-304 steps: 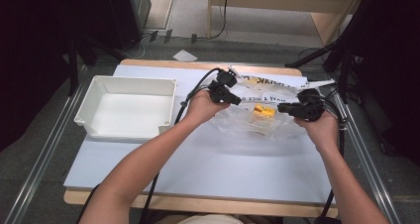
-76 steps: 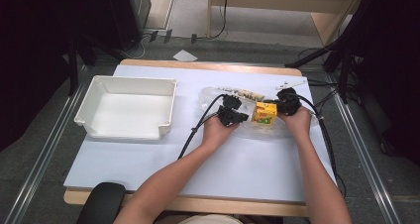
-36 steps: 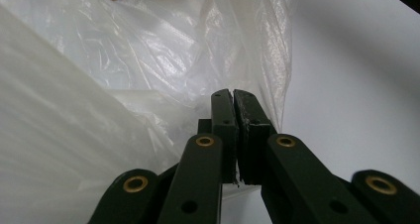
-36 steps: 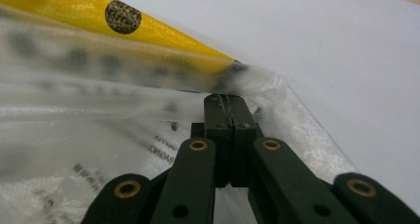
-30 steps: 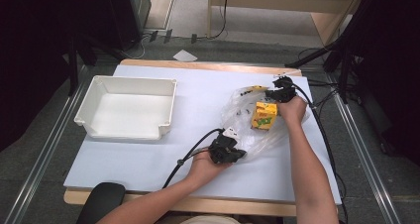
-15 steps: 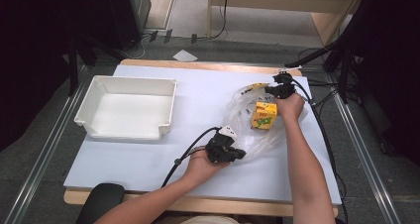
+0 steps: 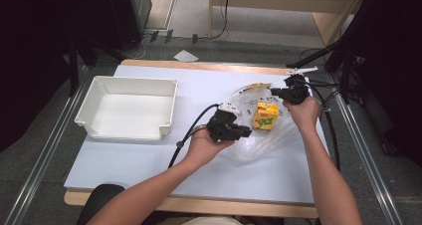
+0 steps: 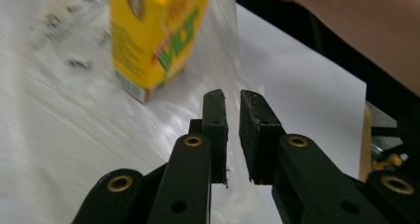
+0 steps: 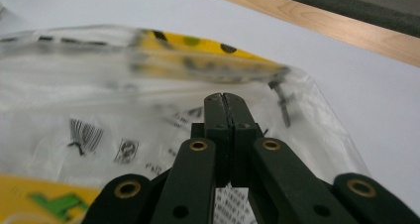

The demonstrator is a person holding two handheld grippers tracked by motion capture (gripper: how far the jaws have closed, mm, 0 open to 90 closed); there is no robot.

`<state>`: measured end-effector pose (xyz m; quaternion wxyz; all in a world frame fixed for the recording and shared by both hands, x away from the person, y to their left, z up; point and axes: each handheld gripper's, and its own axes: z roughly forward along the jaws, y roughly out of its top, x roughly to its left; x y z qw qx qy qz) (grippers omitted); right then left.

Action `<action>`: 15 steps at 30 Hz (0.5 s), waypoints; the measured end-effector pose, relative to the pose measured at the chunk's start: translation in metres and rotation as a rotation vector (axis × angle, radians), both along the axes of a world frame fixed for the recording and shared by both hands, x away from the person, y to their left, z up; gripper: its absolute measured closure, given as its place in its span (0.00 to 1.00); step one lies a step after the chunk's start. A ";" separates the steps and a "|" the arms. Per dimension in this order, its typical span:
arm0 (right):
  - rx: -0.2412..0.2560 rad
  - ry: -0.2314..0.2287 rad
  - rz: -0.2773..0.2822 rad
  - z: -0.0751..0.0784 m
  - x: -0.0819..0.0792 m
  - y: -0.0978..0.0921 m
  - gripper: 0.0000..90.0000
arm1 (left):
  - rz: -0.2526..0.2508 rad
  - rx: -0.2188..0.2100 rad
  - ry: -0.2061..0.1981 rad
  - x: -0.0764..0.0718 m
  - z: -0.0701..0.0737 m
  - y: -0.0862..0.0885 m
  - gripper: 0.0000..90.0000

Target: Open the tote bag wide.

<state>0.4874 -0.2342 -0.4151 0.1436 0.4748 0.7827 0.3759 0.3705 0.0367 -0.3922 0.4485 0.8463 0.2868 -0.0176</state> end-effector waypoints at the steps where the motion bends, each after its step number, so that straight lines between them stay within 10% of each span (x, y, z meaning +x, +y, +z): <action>1: 0.000 0.000 0.005 0.000 -0.004 -0.002 1.00 | 0.010 -0.001 -0.005 0.006 0.006 0.000 0.92; 15: 0.023 -0.003 0.030 0.000 -0.056 -0.022 1.00 | 0.071 -0.006 -0.028 0.073 0.053 -0.015 0.96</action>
